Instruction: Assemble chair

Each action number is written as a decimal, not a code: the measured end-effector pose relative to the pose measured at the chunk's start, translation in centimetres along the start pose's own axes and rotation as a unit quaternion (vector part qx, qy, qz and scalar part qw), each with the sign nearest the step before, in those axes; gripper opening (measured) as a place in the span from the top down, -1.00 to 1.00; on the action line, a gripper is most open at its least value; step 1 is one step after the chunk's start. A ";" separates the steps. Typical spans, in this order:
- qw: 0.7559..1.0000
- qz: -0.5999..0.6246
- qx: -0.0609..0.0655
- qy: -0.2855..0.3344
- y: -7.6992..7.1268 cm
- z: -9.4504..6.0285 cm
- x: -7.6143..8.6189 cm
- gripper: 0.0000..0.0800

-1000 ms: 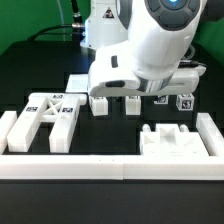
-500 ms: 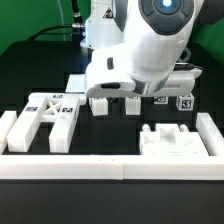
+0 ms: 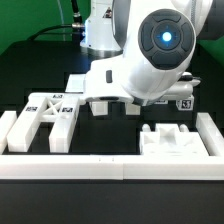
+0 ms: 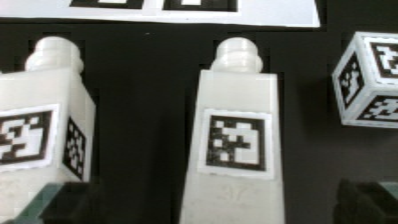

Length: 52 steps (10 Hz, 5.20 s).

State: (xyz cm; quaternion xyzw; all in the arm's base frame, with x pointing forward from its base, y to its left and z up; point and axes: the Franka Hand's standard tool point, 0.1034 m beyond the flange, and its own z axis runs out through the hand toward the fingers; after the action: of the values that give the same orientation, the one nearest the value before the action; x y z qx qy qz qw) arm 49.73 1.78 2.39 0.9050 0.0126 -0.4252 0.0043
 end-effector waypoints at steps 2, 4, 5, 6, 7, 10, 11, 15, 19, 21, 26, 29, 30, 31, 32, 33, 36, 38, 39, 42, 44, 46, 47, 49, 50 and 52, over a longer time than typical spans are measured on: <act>1.000 -0.001 -0.003 0.000 -0.5 1.0 0.6 -0.62; 1.000 0.000 -0.003 -0.001 -0.4 1.7 0.7 -0.57; 1.000 0.000 -0.003 -0.001 -0.4 1.8 0.8 -0.57; 1.000 0.000 -0.003 -0.001 -0.4 1.7 0.8 -0.14; 1.000 -0.001 -0.003 -0.001 -0.4 1.7 0.8 0.28; 1.000 0.000 -0.003 0.000 -0.3 1.7 0.8 0.28; 1.000 0.000 -0.003 0.000 -0.3 1.7 0.8 0.28; 1.000 -0.004 0.000 0.000 -0.6 -2.3 -1.6 0.27; 0.999 -0.008 -0.004 0.032 -1.1 -4.0 -2.0 0.27; 0.994 -0.013 -0.002 0.107 -0.9 -5.1 -1.1 0.27; 0.968 -0.012 0.002 0.250 0.4 -9.2 -2.5 0.27; 0.929 -0.009 -0.002 0.369 0.6 -9.8 -1.9 0.27; 0.921 -0.009 -0.003 0.389 0.5 -10.3 -1.4 0.27; 0.901 -0.009 -0.002 0.434 0.2 -11.9 -0.6 0.27; 0.878 -0.011 -0.002 0.478 -0.3 -13.6 -0.1 0.27; 0.868 -0.012 -0.003 0.497 -0.6 -14.1 -0.1 0.27; 0.856 -0.014 -0.007 0.516 -0.5 -13.8 0.1 0.27; 0.855 -0.017 -0.006 0.518 -0.9 -14.4 0.2 0.27; 0.856 -0.020 -0.005 0.517 -1.4 -15.3 0.5 0.27; 0.847 -0.017 0.010 0.532 -4.8 -20.3 2.4 0.27; 0.845 -0.021 0.007 0.534 -4.9 -20.3 2.8 0.27; 0.839 -0.021 0.007 0.544 -4.8 -20.4 2.9 0.27; 0.837 -0.021 0.006 0.547 -4.9 -20.4 3.1 0.27; 0.802 -0.025 0.005 0.597 -5.5 -21.3 4.3 0.27; 0.781 -0.027 0.004 0.624 -5.8 -21.4 4.5 0.27; 0.783 -0.029 0.004 0.622 -6.1 -21.0 4.9 0.27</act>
Offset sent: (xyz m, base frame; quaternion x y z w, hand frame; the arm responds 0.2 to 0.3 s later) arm -0.0195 0.0048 -0.0244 0.0087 0.0094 0.0062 0.9999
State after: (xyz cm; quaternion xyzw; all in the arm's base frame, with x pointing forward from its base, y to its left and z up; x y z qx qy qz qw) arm 68.86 8.34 11.99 0.9724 0.0370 0.2296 -0.0199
